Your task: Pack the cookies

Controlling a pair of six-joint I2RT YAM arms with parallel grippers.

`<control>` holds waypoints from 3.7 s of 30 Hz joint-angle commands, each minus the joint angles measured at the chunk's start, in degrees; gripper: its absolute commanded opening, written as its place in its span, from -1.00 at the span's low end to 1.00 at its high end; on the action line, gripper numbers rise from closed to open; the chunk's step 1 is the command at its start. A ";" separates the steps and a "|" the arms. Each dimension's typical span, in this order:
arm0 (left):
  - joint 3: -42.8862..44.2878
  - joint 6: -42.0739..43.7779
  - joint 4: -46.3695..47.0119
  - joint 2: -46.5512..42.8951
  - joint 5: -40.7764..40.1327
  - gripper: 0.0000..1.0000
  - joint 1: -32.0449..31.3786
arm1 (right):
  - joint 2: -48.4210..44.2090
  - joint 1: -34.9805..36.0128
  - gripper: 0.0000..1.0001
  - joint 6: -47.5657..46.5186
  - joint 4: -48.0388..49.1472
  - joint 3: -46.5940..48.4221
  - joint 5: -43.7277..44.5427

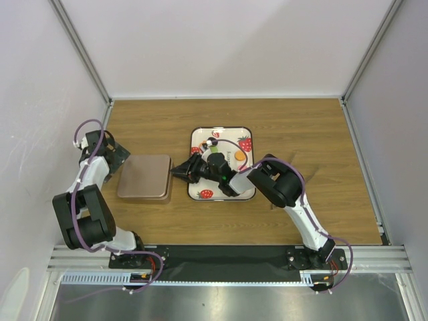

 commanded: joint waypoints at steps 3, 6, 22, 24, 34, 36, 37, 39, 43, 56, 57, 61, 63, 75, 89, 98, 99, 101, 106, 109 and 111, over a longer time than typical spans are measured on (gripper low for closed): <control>0.18 1.85 3.84 1.94 3.80 1.00 0.18 | -4.52 0.06 -0.19 -5.07 -1.61 -0.85 1.39; 0.09 2.03 4.63 2.38 5.12 0.99 0.09 | -4.78 0.06 -0.07 -6.30 -2.22 -1.11 1.92; -0.61 1.32 4.55 2.29 5.83 0.99 -1.14 | -6.98 1.73 0.29 -14.65 -8.81 1.26 4.73; -0.87 1.15 4.64 2.29 5.83 1.00 -1.23 | -7.07 2.08 0.29 -15.88 -9.96 2.14 4.82; -0.08 1.94 4.29 2.91 5.39 1.00 -2.46 | -6.28 3.57 0.29 -21.60 -20.59 8.90 5.52; 0.09 2.20 4.20 3.00 5.30 1.00 -2.98 | -5.93 3.75 0.29 -22.04 -21.73 9.69 5.52; 0.18 2.20 4.20 3.09 5.22 1.00 -3.25 | -5.75 3.66 0.30 -22.21 -22.00 10.04 5.52; 0.53 2.55 3.94 3.17 4.95 0.99 -3.87 | -5.57 3.75 0.29 -23.00 -23.75 10.84 5.34; 0.97 2.99 3.41 3.26 4.34 1.00 -4.92 | -5.05 3.92 0.29 -24.14 -25.95 12.42 5.26; 1.76 4.22 1.04 4.23 1.44 1.00 -8.61 | -3.73 4.63 0.28 -26.87 -32.63 16.72 4.91; 1.76 4.05 0.86 4.32 1.17 0.99 -9.14 | -3.29 4.80 0.27 -26.96 -32.90 17.25 4.64; 1.76 4.05 -0.02 5.02 -0.06 0.99 -9.67 | -2.59 4.89 0.26 -27.05 -33.86 17.96 4.38; 1.85 4.22 -0.46 5.02 -0.93 1.00 -10.46 | -2.15 5.07 0.24 -27.31 -34.39 18.40 4.46; 1.67 3.61 -2.83 4.76 -4.54 1.00 -13.01 | -1.44 5.59 -0.06 -29.51 -37.47 19.80 5.78; 3.16 3.34 -4.59 5.28 -5.60 1.00 -13.71 | -2.05 4.72 -0.11 -29.33 -36.94 17.70 4.56; 11.68 4.58 -8.28 4.84 -7.96 1.00 -13.62 | -4.43 -0.99 0.32 -29.77 -33.52 17.96 -2.30; 12.56 4.49 -9.07 4.67 -8.40 1.00 -13.62 | -4.69 -1.52 0.34 -29.69 -33.08 17.96 -3.09; 15.29 4.84 -9.95 4.32 -10.41 1.00 -13.62 | -6.00 -2.93 0.38 -29.68 -32.90 17.96 -4.41; 20.56 5.37 -12.41 1.34 -12.46 1.00 -13.89 | -10.05 -5.21 0.41 -30.38 -34.65 17.78 -6.17; 22.23 6.24 -12.59 -2.52 -12.71 1.00 -16.68 | -14.00 -6.53 0.43 -32.31 -37.90 17.17 -5.47; 22.42 6.94 -12.85 -4.72 -14.11 0.99 -18.71 | -17.77 -7.94 0.45 -34.16 -39.48 14.99 -5.12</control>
